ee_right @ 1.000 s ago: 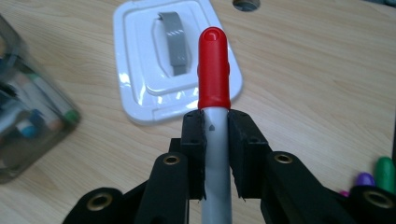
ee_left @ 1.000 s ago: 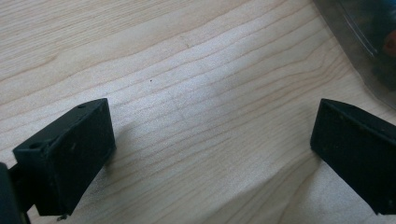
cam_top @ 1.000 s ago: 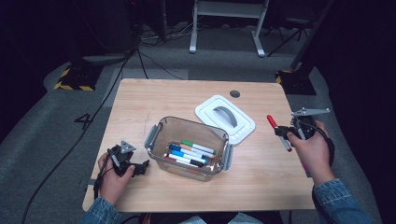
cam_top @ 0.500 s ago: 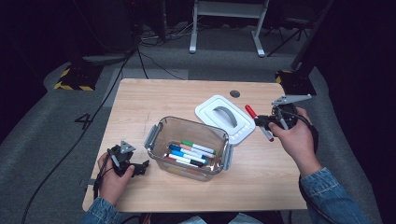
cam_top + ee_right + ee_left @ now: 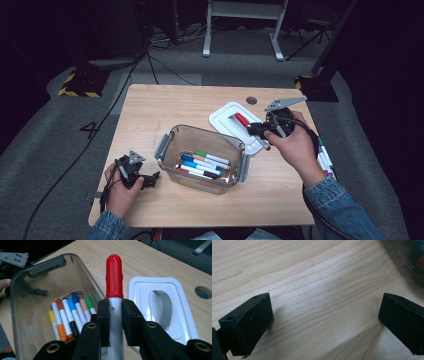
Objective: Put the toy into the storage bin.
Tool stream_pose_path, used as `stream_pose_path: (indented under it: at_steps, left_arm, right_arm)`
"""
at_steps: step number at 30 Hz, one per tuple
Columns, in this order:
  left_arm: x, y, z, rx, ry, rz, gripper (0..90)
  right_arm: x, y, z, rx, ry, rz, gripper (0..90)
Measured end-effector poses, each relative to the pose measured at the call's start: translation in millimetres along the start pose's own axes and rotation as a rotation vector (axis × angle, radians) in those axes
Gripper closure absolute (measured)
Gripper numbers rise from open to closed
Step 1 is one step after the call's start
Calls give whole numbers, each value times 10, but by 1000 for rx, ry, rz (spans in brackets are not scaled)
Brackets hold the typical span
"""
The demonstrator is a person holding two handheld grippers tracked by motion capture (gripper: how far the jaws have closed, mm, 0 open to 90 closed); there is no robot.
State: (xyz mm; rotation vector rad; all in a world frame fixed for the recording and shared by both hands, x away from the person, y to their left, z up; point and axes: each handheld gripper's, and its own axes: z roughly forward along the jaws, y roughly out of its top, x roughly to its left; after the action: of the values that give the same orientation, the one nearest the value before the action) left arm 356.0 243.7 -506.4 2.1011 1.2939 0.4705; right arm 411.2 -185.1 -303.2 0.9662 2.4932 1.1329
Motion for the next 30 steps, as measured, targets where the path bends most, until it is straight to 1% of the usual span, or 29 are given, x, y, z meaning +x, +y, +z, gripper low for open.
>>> stream_pose_path:
  at_steps: [1,2,3,7,8,9,10,11,14,16,17,18,19,20,21,22,23,24,26,28,29,30]
  left_arm:
    - [0,0,0,0,0,0,0]
    - [0,0,0,0,0,0,0]
    - [0,0,0,0,0,0,1]
    - [1,0,0,0,0,1,0]
    - [1,0,0,0,0,0,0]
    - [1,0,0,0,0,0,0]
    - [1,0,0,0,0,1,1]
    - [1,0,0,0,0,1,1]
    - [1,0,0,0,0,0,1]
    - [1,0,0,0,0,0,1]
    - [1,0,0,0,0,0,0]
    - [1,0,0,0,0,0,0]
    - [1,0,0,0,0,0,1]
    - [1,0,0,0,0,0,1]
    - [0,0,0,0,0,-1,1]
    - [1,0,0,0,0,1,1]
    - [1,0,0,0,0,0,1]
    - [1,0,0,0,0,1,1]
    - [0,0,1,-1,0,-1,1]
    - [1,0,0,0,0,0,1]
    - [1,0,0,0,0,0,1]
    - [1,0,0,0,0,0,0]
  right_arm:
    - [0,0,0,0,0,0,776]
    - [62,34,35,0,16,-12,776]
    - [62,34,35,0,16,-12,776]
    - [177,99,98,3,45,-39,776]
    - [227,128,135,4,61,-50,776]
    - [227,128,135,4,61,-50,776]
    - [282,153,176,8,75,-62,776]
    - [282,153,176,8,75,-62,776]
    - [372,186,233,14,102,-80,776]
    - [459,213,301,26,125,-99,776]
    - [459,213,301,26,125,-99,776]
    - [517,228,353,36,137,-112,776]
    - [517,228,353,36,137,-112,776]
    - [548,235,379,41,144,-118,776]
    - [603,257,424,42,160,-134,776]
    - [626,268,441,37,172,-139,776]
    - [626,268,441,37,172,-139,776]
    - [675,281,493,37,193,-149,775]
    - [731,289,551,45,207,-159,776]
    - [757,294,576,50,212,-163,776]
    - [784,299,601,52,225,-164,776]
    - [830,309,651,59,237,-176,776]
